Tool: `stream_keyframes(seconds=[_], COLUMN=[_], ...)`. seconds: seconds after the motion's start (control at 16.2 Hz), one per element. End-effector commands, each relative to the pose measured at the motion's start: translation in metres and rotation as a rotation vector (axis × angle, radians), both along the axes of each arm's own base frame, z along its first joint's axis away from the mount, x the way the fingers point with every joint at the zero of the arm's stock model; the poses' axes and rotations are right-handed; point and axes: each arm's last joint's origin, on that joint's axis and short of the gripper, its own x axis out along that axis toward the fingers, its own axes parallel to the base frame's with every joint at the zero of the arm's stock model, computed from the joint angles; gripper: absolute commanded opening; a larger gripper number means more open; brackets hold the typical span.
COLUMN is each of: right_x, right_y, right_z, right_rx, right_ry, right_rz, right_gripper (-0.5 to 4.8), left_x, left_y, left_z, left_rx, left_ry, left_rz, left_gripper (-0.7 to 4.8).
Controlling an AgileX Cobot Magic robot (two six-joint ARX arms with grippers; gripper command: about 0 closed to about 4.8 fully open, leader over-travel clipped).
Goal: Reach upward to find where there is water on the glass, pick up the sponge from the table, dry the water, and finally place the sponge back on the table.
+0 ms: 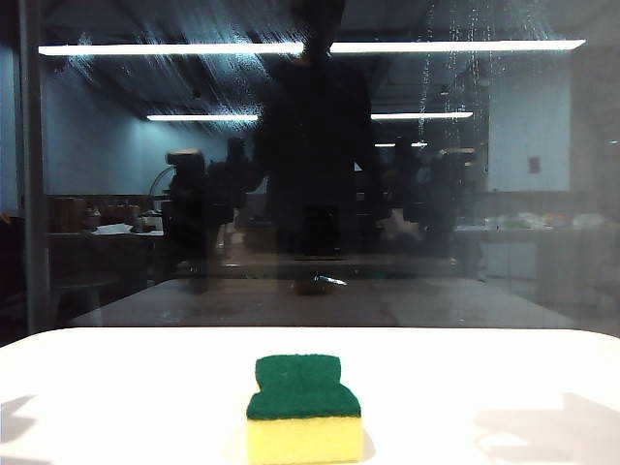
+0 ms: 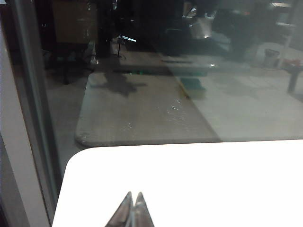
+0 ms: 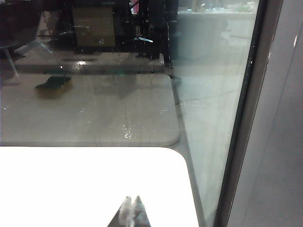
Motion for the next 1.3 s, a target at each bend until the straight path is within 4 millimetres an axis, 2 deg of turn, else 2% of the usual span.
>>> stream_keyframes(seconds=[0.06, 0.31, 0.56, 0.86, 1.17, 1.23, 1.3], right_x=[0.0, 0.0, -0.004, -0.02, -0.044, -0.054, -0.058], right_y=[0.0, 0.0, 0.0, -0.002, -0.004, -0.004, -0.004], right_z=[0.0, 0.003, 0.022, 0.069, 0.117, 0.137, 0.15], right_rx=[0.003, 0.004, 0.006, 0.064, 0.124, 0.144, 0.144], right_ry=[-0.016, -0.027, -0.085, -0.189, -0.252, -0.255, -0.249], right_rz=[-0.001, -0.001, -0.005, -0.034, -0.079, -0.077, -0.077], right_gripper=[-0.05, -0.05, -0.05, -0.05, -0.05, -0.05, -0.05], left_x=[0.0, 0.0, -0.004, -0.022, -0.047, -0.056, -0.059], left_y=[0.0, 0.0, 0.0, 0.002, 0.003, 0.003, 0.003], left_z=[0.002, 0.004, 0.022, 0.068, 0.113, 0.133, 0.144], left_rx=[0.0, -0.001, -0.05, -0.053, -0.057, -0.059, -0.059], left_ry=[-0.015, -0.019, -0.063, -0.107, -0.179, -0.198, -0.201], left_rz=[-0.003, -0.003, -0.003, 0.022, 0.016, 0.015, 0.015], left_gripper=[-0.06, -0.06, -0.06, -0.06, -0.06, -0.06, -0.06])
